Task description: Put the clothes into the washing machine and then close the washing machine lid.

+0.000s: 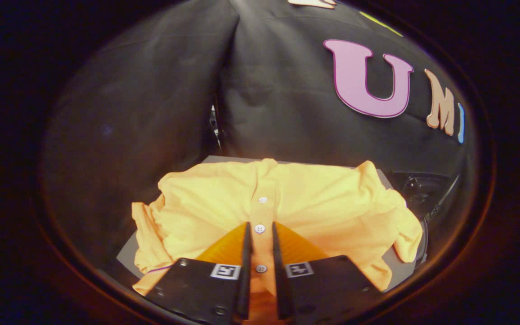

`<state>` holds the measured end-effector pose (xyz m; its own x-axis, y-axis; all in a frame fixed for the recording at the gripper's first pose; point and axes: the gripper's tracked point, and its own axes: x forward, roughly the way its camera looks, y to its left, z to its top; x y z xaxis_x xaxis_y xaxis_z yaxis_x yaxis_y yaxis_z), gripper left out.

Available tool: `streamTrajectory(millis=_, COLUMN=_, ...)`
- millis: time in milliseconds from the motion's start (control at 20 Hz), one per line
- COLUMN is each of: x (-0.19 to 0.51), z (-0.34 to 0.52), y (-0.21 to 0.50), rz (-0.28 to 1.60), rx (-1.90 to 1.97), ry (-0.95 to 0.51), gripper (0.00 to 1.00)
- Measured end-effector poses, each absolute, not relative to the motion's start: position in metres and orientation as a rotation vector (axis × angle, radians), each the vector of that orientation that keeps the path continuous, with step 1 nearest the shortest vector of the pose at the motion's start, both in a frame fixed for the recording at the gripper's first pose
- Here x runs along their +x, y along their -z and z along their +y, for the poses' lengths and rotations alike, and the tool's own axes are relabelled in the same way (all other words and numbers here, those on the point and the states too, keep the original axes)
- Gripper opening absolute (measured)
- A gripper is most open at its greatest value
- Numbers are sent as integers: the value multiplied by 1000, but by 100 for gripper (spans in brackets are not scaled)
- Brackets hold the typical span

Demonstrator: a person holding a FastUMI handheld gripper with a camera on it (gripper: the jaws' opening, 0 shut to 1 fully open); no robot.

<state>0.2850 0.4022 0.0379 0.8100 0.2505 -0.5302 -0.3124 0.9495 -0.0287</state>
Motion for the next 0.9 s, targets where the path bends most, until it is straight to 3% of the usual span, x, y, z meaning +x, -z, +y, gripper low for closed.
streamTrajectory(millis=50, x=281, z=400, y=-41, rz=541, rx=-73, ry=-332, gripper=9)
streamTrajectory(millis=150, x=274, z=393, y=-44, rz=563, rx=-24, ry=-357, gripper=4)
streamTrajectory(millis=550, x=272, z=358, y=-119, rz=403, rx=7, ry=-381, gripper=2)
streamTrajectory(millis=900, x=270, z=231, y=-173, rz=302, rx=-8, ry=-268, gripper=2)
